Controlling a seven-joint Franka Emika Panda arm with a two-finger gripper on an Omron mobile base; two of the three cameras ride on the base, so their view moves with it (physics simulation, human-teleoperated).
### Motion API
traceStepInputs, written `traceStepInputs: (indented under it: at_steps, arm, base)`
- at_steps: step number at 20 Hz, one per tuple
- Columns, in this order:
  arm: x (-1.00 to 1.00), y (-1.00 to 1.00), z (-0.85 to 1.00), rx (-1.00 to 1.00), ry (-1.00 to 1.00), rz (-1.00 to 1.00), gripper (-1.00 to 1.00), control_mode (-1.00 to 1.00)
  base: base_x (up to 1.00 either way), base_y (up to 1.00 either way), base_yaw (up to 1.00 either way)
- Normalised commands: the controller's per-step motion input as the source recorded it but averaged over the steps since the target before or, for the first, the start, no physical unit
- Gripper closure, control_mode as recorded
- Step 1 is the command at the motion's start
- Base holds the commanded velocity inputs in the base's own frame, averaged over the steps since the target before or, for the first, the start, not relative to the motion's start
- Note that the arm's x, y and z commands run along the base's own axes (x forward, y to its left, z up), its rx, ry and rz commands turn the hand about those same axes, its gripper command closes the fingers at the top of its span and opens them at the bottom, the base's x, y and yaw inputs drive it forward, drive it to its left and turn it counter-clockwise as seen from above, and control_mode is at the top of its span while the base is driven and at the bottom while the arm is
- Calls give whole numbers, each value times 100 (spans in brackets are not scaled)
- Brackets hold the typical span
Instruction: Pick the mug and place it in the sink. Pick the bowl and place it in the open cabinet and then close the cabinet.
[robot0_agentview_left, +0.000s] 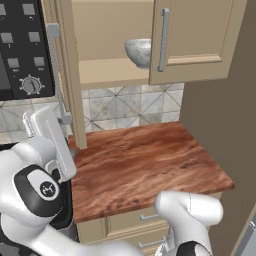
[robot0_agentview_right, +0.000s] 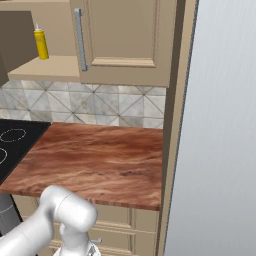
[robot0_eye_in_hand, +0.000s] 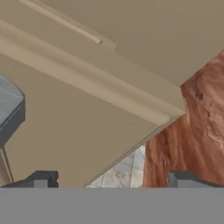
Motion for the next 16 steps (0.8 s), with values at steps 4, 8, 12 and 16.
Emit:
traceStepInputs:
  at_steps: [4,8,12,16]
  arm:
    - [6,-1,0,0,0,-10,-100,-100]
    - [0,-6,0,0,0,-9,-100,-100]
    - [0,-10,0,0,0,-8,-100,-100]
    - [0,-14,0,0,0,-8,-100,-100]
  base:
    - [0,0,0]
    - [0,0,0]
    - [0,0,0]
    - [0,0,0]
